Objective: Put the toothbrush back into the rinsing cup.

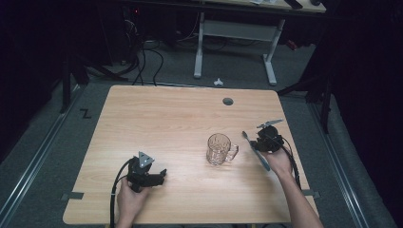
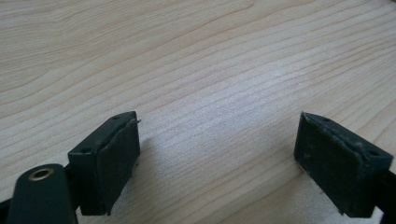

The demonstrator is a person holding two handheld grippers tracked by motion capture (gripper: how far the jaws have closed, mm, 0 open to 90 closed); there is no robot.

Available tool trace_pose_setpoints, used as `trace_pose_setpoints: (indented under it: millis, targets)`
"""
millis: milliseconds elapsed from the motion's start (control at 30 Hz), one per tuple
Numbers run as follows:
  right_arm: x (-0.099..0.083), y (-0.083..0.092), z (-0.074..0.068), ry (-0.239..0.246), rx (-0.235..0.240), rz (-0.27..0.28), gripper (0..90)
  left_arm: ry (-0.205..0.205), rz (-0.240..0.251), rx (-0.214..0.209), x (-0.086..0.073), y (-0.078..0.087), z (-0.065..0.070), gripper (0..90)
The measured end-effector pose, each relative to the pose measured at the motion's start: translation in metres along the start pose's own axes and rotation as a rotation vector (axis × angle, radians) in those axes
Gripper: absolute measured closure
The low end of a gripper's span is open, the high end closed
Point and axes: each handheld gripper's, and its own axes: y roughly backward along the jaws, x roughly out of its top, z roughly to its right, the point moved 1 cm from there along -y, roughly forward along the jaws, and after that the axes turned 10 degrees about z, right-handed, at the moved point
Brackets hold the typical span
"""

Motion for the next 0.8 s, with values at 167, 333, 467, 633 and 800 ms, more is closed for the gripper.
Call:
trace_pose_setpoints:
  millis: [167,333,467,633,800]
  targets:
    - [0.006,-0.007,0.000,0.006,0.012,-0.035,67.1,0.000,0.000,0.000,0.000,0.000,0.000,14.8]
    - [0.009,-0.013,0.001,0.004,0.016,-0.081,68.4,0.000,0.000,0.000,0.000,0.000,0.000,14.8]
    - [0.013,-0.019,0.001,0.008,0.013,-0.116,69.0,0.000,0.000,0.000,0.000,0.000,0.000,14.8]
    - [0.015,-0.025,0.004,0.007,0.015,-0.148,69.6,0.000,0.000,0.000,0.000,0.000,0.000,14.8]
    - [0.016,-0.029,0.003,0.001,0.021,-0.178,71.1,0.000,0.000,0.000,0.000,0.000,0.000,14.8]
